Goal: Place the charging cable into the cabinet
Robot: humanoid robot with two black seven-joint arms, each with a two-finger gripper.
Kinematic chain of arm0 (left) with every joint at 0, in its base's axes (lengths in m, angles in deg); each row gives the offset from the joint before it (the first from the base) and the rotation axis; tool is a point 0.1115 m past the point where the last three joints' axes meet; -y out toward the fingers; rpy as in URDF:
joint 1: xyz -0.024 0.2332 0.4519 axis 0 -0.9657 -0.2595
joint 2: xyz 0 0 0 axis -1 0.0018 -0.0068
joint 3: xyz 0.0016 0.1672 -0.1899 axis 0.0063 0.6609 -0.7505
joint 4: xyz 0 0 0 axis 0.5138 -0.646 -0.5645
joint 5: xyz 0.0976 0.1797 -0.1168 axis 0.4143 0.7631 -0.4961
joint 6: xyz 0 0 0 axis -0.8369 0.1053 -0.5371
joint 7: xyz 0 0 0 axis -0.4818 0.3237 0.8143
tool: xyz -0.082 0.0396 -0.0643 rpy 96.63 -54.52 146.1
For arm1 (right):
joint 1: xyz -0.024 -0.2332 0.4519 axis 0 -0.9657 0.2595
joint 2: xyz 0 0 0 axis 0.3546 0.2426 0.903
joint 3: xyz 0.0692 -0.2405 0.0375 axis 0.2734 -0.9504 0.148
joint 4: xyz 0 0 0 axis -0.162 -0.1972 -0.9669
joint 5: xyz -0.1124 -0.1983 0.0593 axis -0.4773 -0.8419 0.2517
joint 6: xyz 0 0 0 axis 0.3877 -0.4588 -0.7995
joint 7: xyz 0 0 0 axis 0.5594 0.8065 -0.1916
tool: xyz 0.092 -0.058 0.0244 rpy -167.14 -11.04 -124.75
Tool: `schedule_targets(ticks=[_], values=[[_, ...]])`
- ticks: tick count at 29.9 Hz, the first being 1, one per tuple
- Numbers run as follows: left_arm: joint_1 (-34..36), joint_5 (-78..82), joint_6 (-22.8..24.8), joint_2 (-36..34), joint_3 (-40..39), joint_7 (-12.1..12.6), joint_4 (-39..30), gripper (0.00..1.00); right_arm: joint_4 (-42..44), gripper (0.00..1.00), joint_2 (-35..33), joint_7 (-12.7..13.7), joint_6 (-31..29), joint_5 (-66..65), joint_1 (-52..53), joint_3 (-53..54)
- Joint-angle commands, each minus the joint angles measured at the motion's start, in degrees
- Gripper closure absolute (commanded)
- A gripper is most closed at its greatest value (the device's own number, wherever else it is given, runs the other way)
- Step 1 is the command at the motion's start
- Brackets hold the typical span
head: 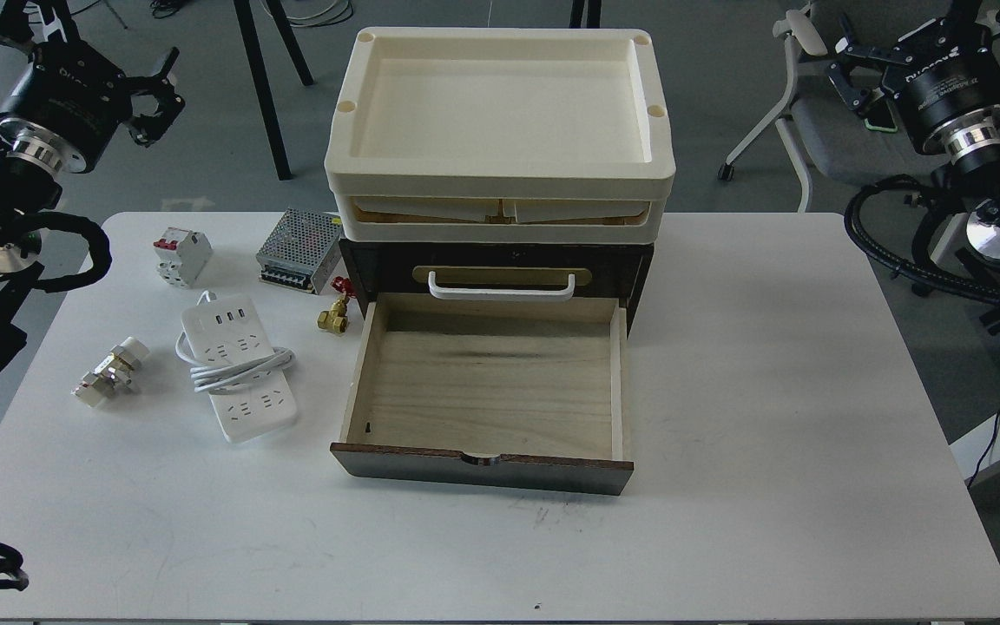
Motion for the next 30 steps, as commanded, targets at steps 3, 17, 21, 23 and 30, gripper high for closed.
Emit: schedule_targets(ticks=[3,17,21,23,30], values=[[0.15,-0.28,-0.01,3.11,-0.42,0.17,0.35,0.00,-0.31,0.00,-0.63,0.02,0.00,-0.62,0.46,0.45],[-0.11,-10.65,-0.01,7.68,-17.11,-2.19,6.77,0.00,-0.58,0.00,-2.66,0.29,0.00,-0.71,2.04,0.19],[-2.74,-10.57,-0.01,7.16,-22.12,-7.64,0.82,0.00,-0.49,0.00,-2.66,0.29,0.00,-0.71,2.04,0.10],[-3.89,-10.13,-0.01,5.94,-23.62,-7.74,-5.24,0.00,-0.49,0.00,-2.74,0.29,0.00,-0.71,1.87,0.28],[-4.33,10.39,-0.01,-8.11,-20.37,-8.26,-23.26,0.00,-0.49,0.00,-4.94,0.11,0.00,-0.45,0.64,0.72]])
